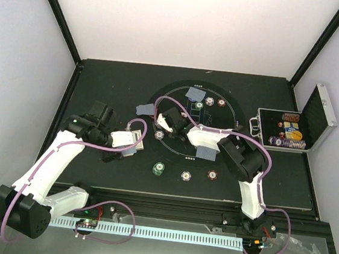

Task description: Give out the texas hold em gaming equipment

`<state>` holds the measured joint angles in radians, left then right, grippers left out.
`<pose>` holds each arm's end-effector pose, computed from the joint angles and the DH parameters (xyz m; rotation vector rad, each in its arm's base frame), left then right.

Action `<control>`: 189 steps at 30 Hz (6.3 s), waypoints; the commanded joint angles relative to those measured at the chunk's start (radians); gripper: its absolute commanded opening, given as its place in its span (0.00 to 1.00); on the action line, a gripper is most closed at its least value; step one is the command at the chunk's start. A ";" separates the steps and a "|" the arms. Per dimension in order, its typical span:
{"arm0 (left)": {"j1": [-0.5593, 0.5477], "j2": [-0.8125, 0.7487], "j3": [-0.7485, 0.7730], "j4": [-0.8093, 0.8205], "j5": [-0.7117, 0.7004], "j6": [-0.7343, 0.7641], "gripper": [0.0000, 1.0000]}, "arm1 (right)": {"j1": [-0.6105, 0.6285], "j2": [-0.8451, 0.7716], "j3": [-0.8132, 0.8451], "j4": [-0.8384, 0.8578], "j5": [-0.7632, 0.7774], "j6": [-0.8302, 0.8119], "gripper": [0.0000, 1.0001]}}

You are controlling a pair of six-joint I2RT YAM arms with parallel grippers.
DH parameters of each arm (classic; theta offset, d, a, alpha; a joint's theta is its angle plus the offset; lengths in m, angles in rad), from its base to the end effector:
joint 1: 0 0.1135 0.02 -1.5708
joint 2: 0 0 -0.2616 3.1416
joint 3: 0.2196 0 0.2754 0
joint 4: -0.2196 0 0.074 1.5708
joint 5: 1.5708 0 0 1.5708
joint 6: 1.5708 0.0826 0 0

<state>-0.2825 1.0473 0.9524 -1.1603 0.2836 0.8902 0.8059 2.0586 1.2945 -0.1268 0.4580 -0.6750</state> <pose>0.1953 -0.0808 0.2286 1.5722 2.2539 -0.2435 0.3527 0.3147 0.0868 -1.4682 1.8988 -0.5011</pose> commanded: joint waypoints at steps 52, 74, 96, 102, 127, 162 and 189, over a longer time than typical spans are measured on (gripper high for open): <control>0.002 -0.018 0.079 -0.041 0.040 0.025 0.01 | 0.102 -0.298 -0.241 0.504 -1.225 1.778 0.82; 0.002 -0.021 0.084 -0.045 0.041 0.024 0.02 | 0.138 -0.141 -0.175 0.627 -1.279 1.884 0.68; 0.002 -0.019 0.080 -0.040 0.040 0.023 0.01 | 0.057 -0.308 -0.310 0.556 -1.263 1.813 0.14; 0.002 -0.023 0.078 -0.041 0.037 0.024 0.02 | 0.023 -0.360 -0.315 0.482 -1.265 1.763 0.01; 0.002 -0.019 0.071 -0.040 0.019 0.017 0.01 | -0.114 -0.131 0.328 -0.503 0.012 0.524 0.01; 0.002 -0.015 0.088 -0.047 -0.003 0.025 0.01 | -0.013 0.061 0.111 -0.267 0.105 0.375 0.41; 0.002 -0.023 0.077 -0.053 0.000 0.036 0.02 | -0.216 -0.117 0.031 -0.382 -0.505 0.829 0.60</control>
<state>-0.2825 1.0286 0.9947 -1.2011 0.2882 0.9138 0.6781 1.9705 1.3174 -0.5011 0.1623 0.0029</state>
